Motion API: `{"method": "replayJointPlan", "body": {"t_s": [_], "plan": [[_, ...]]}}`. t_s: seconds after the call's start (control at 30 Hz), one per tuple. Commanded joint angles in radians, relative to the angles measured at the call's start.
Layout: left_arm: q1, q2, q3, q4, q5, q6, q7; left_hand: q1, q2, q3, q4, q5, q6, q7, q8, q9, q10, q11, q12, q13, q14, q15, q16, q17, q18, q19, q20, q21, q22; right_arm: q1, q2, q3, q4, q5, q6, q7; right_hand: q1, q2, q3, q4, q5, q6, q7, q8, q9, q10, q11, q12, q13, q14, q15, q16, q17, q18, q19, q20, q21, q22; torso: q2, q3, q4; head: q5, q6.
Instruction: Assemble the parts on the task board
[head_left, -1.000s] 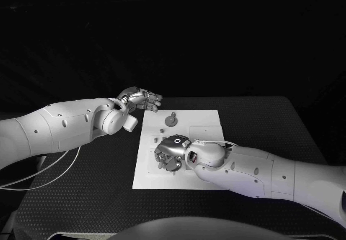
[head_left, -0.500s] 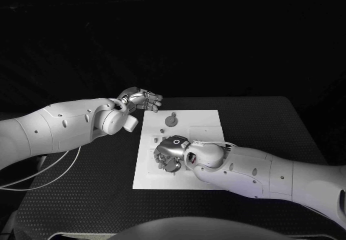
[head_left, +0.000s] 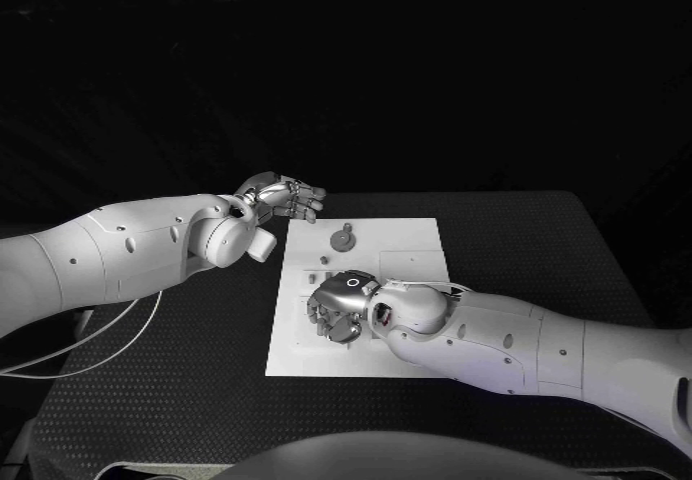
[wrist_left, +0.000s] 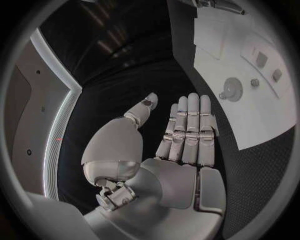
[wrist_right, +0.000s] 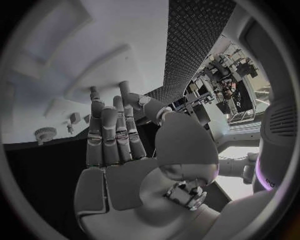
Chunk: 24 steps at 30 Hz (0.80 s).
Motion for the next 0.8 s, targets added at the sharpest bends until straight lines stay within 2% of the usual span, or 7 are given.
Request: {"method": "replayJointPlan", "body": {"t_s": [0.03,0.23,0.33,0.57,0.8], "plan": [[0.001,0.001,0.001,0.002,0.005,0.014,0.006,-0.007,0.0,-0.001,0.003,-0.002,-0.005,-0.001,-0.003,0.0,-0.007,0.001,-0.001,-0.001,-0.004,0.004,-0.005,-0.001,0.01,-0.006,-0.002,0.001,-0.001,-0.003,0.001,-0.002,0.0,0.033,0.015,0.012,-0.023,-0.019,-0.021,0.0,0.0,-0.03,0.013,-0.017,-0.014,-0.029,0.013,-0.022,-0.011,-0.005,0.015,0.002,0.003,0.014,-0.011,0.003,0.004,0.022,0.0,0.0006,-0.0007,0.001,-0.001],[0.001,0.002,0.001,0.001,0.005,0.015,0.006,-0.007,-0.001,-0.001,0.003,-0.002,-0.005,-0.001,-0.003,0.0,-0.007,0.001,-0.001,-0.001,-0.004,0.004,-0.005,-0.001,0.01,-0.006,-0.002,0.001,-0.002,-0.003,-0.001,-0.003,0.0,0.048,0.003,0.019,-0.051,-0.041,-0.077,0.002,-0.001,-0.087,0.034,-0.045,-0.027,-0.088,0.041,-0.062,-0.033,-0.024,0.041,0.0,0.004,0.014,-0.029,0.01,-0.001,0.022,0.0,0.0006,-0.0007,0.001,-0.001],[0.001,0.001,0.001,0.0,0.005,0.015,0.006,-0.008,-0.001,-0.002,0.004,-0.002,-0.005,-0.001,-0.003,0.0,-0.008,0.001,-0.001,-0.001,-0.005,0.005,-0.005,-0.001,0.01,-0.006,-0.002,0.001,-0.002,-0.003,-0.004,-0.003,0.0,0.051,-0.011,0.02,-0.056,-0.046,-0.101,0.001,0.0,-0.11,0.032,-0.054,-0.032,-0.107,0.05,-0.075,-0.044,-0.035,0.05,-0.001,0.005,0.014,-0.039,0.013,-0.004,0.021,0.0,0.0011,-0.0008,0.001,-0.002],[0.001,0.0,0.001,0.0,0.005,0.014,0.005,-0.008,-0.001,-0.002,0.004,-0.002,-0.006,0.0,-0.003,0.0,-0.008,0.001,-0.001,-0.002,-0.005,0.005,-0.006,-0.001,0.01,-0.006,-0.001,0.001,-0.002,-0.003,-0.011,-0.003,0.002,0.06,-0.036,0.022,-0.055,-0.048,-0.109,0.004,0.0,-0.117,0.033,-0.055,-0.034,-0.11,0.053,-0.078,-0.049,-0.038,0.053,0.001,0.006,0.014,-0.042,0.015,-0.005,0.021,0.0,0.0009,-0.0008,0.001,-0.003],[0.001,0.0,0.001,-0.002,0.005,0.017,0.005,-0.008,-0.001,-0.002,0.004,-0.002,-0.006,0.0,-0.003,0.0,-0.008,0.001,-0.001,-0.002,-0.005,0.005,-0.006,-0.001,0.01,-0.007,-0.001,0.001,-0.002,-0.002,-0.05,-0.002,0.034,0.089,-0.106,0.026,-0.034,-0.042,-0.11,0.0,0.002,-0.109,0.027,-0.047,-0.032,-0.104,0.05,-0.076,-0.054,-0.036,0.051,0.007,0.008,0.014,-0.038,0.013,0.001,0.023,0.0,0.0009,0.0002,-0.001,-0.001]]}}
